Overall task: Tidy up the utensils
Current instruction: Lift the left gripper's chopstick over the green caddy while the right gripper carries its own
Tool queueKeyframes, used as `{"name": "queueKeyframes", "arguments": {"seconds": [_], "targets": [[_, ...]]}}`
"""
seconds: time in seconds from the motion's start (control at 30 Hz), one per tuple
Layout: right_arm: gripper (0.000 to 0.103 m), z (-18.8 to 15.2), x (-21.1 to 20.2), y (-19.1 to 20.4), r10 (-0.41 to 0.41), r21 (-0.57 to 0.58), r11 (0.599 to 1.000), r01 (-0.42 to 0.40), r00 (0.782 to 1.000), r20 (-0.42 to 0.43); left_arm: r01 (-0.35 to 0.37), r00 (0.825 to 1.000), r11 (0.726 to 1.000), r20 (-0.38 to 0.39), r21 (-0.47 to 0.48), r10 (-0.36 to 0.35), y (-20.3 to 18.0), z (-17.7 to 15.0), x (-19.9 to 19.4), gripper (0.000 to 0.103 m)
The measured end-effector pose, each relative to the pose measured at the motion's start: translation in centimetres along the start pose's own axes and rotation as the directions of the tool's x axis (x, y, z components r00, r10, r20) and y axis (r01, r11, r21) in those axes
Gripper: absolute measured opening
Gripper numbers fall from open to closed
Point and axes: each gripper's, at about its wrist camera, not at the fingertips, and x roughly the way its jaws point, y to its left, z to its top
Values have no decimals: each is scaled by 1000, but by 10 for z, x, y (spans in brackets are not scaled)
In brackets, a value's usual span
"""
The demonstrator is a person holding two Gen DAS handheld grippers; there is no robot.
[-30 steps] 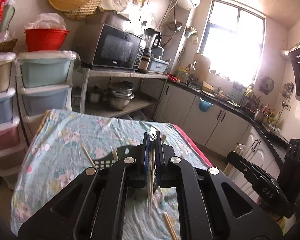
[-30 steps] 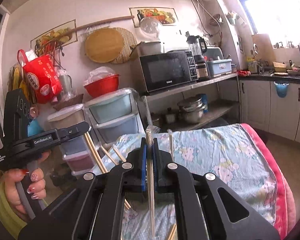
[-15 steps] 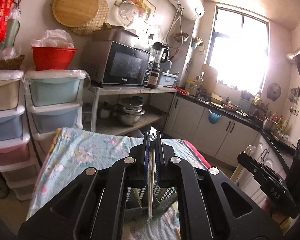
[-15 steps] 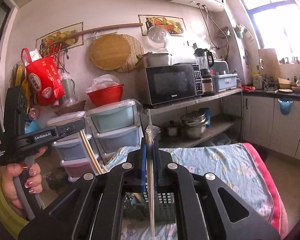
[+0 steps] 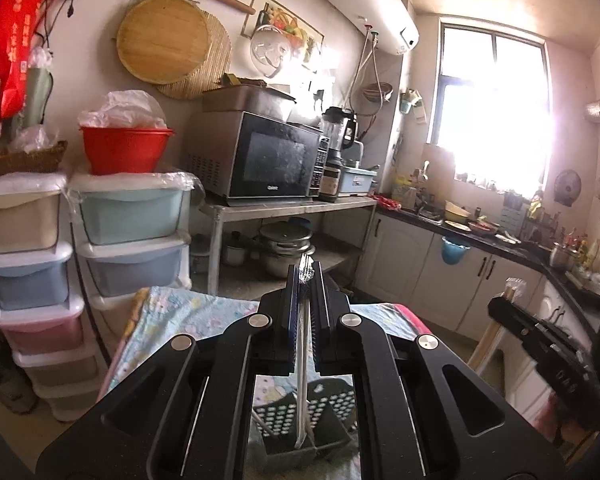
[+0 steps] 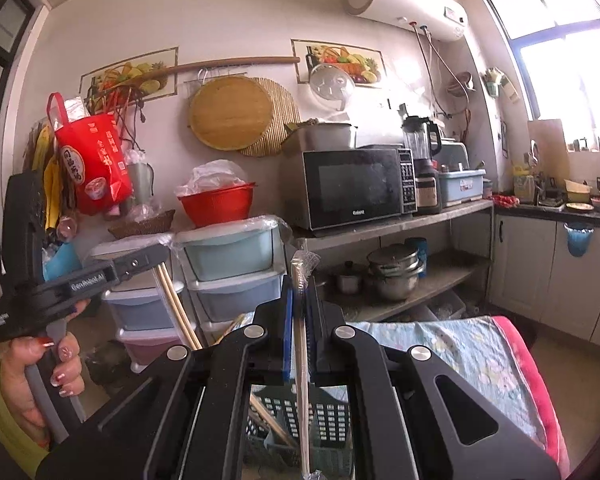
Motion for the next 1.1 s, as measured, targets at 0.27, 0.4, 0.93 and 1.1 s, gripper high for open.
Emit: {"name": "queueKeyframes", "arguments": {"seconds": [0.27, 0.4, 0.93, 1.1], "targets": [[6, 11, 13, 1, 8, -28, 1000, -6, 998, 59, -21, 1000, 1000, -9, -5, 21, 7, -5, 17, 3], [6, 7, 27, -3, 3, -18, 1000, -2, 998, 65, -25, 1000, 1000, -13, -5, 25, 8, -12, 25, 3], [6, -36, 62, -21, -45, 3, 999, 45, 997, 56, -43, 996, 999, -82, 10, 44, 7, -57, 59, 3], [6, -46, 68, -20, -49, -3, 999, 49, 998, 46, -45, 994, 999, -100, 14, 46, 8, -68, 67, 3]]}}
